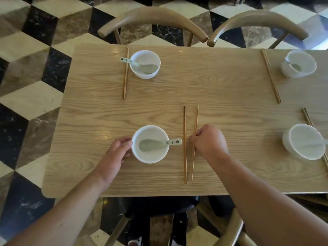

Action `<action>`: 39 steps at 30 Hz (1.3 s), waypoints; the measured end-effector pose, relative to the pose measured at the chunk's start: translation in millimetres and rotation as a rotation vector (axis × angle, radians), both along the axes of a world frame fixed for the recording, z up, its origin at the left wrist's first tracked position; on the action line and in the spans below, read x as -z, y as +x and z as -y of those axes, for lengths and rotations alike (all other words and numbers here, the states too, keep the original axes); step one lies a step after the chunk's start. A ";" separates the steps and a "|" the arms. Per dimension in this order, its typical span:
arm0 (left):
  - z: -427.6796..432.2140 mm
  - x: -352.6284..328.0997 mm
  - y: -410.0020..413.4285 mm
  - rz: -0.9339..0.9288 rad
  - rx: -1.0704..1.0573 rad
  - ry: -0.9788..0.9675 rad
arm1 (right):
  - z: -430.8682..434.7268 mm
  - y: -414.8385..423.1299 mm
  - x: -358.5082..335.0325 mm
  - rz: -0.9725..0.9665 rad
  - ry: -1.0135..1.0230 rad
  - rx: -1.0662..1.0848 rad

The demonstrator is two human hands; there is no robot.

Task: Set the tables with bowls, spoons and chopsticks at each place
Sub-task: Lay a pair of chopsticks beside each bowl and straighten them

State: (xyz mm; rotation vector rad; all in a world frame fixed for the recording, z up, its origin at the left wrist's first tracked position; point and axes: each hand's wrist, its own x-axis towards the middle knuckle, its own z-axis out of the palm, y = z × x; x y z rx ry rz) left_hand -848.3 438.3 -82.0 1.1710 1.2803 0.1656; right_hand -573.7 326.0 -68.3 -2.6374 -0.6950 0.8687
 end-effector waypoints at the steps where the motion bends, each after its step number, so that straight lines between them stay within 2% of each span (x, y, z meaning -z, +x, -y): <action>1: 0.2 -0.9 0.3 0.000 -0.001 -0.004 | -0.1 -0.6 0.7 -0.011 -0.001 -0.006; 19: -1.1 -5.2 1.4 0.018 -0.008 -0.028 | 2.3 -15.0 7.9 -0.048 0.044 -0.039; 39: -4.8 3.3 -5.5 0.007 0.103 0.004 | -8.3 -40.6 13.5 -0.076 0.035 -0.090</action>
